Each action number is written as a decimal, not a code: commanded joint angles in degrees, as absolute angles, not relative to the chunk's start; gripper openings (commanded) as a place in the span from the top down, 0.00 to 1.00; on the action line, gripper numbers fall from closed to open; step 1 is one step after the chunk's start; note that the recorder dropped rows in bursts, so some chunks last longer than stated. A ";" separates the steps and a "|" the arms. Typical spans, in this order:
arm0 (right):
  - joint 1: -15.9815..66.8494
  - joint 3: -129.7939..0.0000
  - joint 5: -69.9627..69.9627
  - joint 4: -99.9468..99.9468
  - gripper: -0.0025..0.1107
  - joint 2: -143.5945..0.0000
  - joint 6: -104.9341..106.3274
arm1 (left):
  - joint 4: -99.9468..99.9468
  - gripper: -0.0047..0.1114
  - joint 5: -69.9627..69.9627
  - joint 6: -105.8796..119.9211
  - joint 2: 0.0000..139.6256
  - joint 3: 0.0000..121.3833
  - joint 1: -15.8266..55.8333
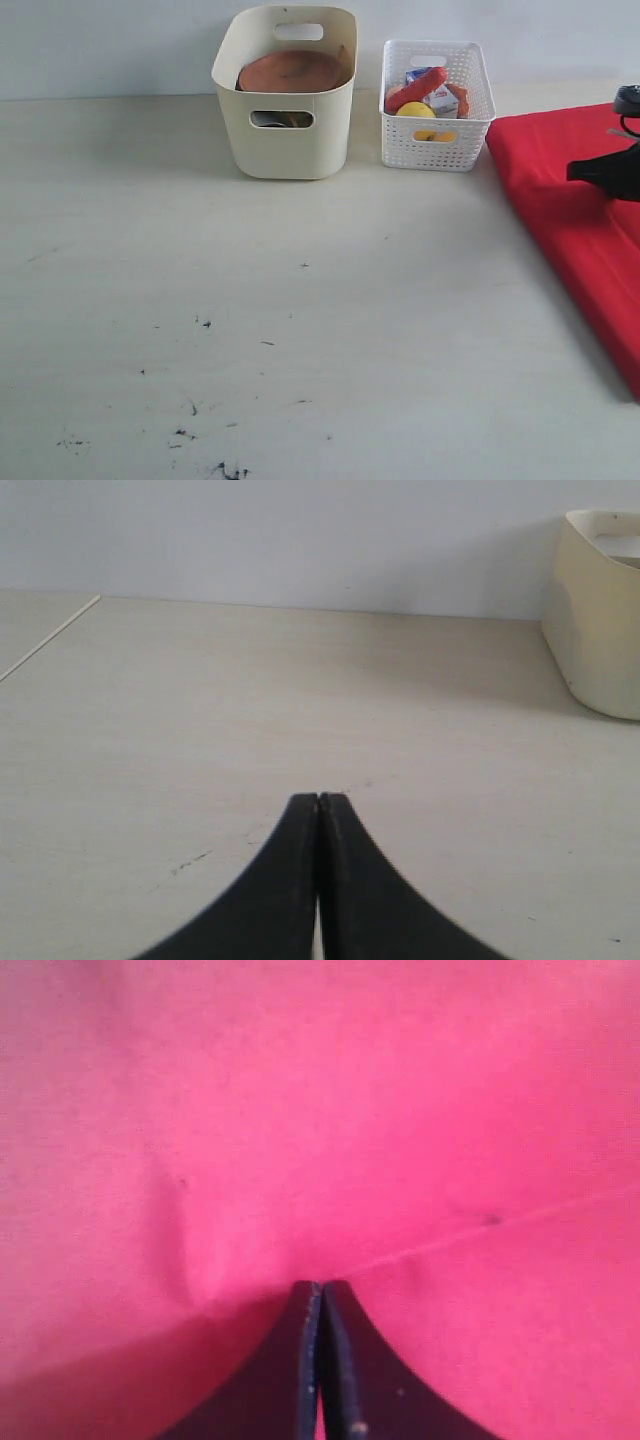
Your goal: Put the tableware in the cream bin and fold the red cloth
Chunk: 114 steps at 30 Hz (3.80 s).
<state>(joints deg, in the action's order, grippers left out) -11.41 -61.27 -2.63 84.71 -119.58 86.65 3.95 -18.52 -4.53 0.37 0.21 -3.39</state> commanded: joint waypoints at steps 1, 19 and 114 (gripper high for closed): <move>-11.31 -63.65 -6.94 85.28 0.98 -120.35 86.54 | 3.72 0.95 -18.35 -4.79 0.00 0.00 -2.93; -11.31 -44.45 6.36 86.59 0.98 -106.45 84.14 | 3.72 0.95 -18.35 -4.79 0.00 0.00 -2.93; -5.29 0.00 -14.01 10.21 0.98 0.00 -1.51 | 3.72 0.95 -18.35 -4.79 0.00 0.00 -2.93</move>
<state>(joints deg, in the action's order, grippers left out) -5.39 -0.29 -14.54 10.74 -0.34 -1.77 3.95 -18.56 -4.53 0.37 0.21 -3.39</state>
